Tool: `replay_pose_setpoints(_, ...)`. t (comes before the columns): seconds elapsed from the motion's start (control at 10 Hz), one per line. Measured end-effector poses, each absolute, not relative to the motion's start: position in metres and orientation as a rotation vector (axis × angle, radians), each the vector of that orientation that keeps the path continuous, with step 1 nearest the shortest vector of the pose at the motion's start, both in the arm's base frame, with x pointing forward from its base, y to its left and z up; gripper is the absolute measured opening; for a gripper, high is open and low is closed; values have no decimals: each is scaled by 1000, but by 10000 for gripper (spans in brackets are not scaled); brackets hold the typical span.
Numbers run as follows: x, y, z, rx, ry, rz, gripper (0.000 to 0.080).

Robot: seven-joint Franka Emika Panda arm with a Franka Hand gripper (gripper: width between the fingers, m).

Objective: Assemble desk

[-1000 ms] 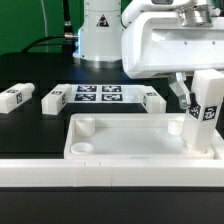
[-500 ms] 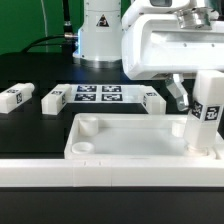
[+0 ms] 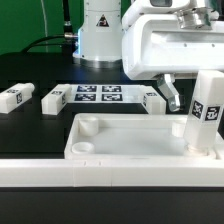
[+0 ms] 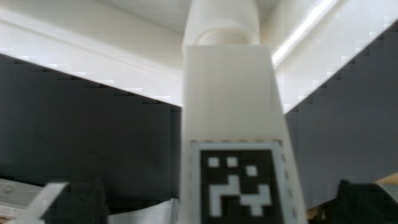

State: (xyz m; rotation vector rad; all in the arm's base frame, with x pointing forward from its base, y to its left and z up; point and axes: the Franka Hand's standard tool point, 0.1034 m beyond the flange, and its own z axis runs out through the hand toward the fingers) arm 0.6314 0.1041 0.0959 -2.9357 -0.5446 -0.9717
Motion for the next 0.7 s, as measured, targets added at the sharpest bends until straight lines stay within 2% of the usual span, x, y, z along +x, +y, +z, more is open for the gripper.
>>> replay_pose_setpoints(0.4,636,111,139,-2931,-561,-947,649)
replay_pose_setpoints(0.7,633,113,132,-2938,-569,-901,649)
